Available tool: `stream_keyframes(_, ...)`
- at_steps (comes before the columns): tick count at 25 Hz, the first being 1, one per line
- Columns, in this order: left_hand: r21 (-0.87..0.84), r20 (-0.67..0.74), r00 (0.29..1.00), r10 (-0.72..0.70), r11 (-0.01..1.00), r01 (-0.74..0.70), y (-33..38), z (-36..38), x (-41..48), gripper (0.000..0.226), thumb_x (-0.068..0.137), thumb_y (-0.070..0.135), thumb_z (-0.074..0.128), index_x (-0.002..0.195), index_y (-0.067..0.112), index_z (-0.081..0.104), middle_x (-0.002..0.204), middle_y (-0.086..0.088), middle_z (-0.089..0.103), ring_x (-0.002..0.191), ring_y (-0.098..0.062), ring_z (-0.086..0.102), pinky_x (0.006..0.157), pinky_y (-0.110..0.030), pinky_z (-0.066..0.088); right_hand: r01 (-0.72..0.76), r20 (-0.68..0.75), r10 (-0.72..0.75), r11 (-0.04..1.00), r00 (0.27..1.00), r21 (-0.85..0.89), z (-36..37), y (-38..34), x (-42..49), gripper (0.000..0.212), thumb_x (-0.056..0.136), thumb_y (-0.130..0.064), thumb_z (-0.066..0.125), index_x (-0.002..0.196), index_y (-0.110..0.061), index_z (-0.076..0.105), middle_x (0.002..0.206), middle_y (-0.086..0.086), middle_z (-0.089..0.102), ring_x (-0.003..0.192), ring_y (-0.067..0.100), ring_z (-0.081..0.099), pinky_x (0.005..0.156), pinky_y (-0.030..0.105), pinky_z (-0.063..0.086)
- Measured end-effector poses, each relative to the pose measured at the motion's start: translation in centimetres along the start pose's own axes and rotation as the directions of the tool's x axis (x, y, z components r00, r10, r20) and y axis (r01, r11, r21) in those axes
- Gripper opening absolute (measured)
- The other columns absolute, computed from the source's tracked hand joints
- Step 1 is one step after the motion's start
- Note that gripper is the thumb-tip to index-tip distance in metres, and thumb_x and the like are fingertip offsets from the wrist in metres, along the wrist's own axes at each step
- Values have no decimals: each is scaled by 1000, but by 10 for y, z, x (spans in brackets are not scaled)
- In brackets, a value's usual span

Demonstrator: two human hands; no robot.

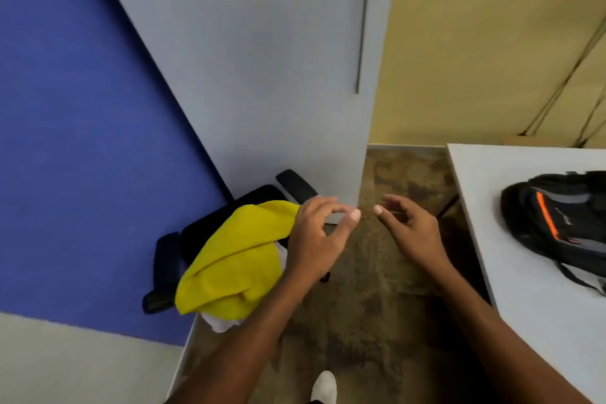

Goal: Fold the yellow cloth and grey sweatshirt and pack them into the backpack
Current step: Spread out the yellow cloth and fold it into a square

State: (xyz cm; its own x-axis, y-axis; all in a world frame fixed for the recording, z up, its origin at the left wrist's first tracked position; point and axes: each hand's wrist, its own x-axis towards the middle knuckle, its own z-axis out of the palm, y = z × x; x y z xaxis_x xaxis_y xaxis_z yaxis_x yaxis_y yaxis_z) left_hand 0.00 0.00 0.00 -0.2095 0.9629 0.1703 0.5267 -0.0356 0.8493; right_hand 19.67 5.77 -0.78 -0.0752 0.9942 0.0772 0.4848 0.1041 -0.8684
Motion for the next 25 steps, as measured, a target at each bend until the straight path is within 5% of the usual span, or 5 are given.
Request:
stream_keyframes(4,244,-289,956,52,970,21,-56,-68,-1,63,88,76,61,129,29,72,145,6,63,153,-21,40,124,-45,36,31,136,-42,996,990,78,65,-38,5,47,96,-50,73,136,-25,69,119,-9,74,101,-1,71,84,26,62)
stream_keyframes(8,471,-152,940,-306,814,341,-89,-104,-12,121,67,107,40,163,33,34,178,-2,21,167,-24,1,131,-58,12,99,152,-119,986,981,134,120,-61,8,46,97,-42,75,137,-21,68,120,-5,75,104,3,72,86,32,63)
stream_keyframes(12,545,-92,899,-428,734,405,-109,-97,-22,140,61,111,42,170,27,14,181,-7,5,167,-29,-3,132,-59,7,114,203,-139,985,969,131,154,-75,10,44,97,-39,76,137,-22,68,121,-8,75,110,5,71,92,35,62)
stream_keyframes(21,680,-155,959,-236,679,277,-127,-84,-25,80,81,83,43,148,43,56,166,-3,45,153,-31,41,123,-58,29,130,271,-147,988,951,80,167,-77,21,42,99,-42,73,136,-23,69,127,-9,73,113,7,69,91,32,61)
stream_keyframes(25,680,-147,974,-171,698,226,-128,-86,-26,72,77,73,49,140,44,67,154,-3,59,141,-30,53,115,-56,39,129,280,-147,988,949,79,164,-77,27,45,99,-44,72,138,-22,68,130,-7,73,114,7,69,95,31,59)
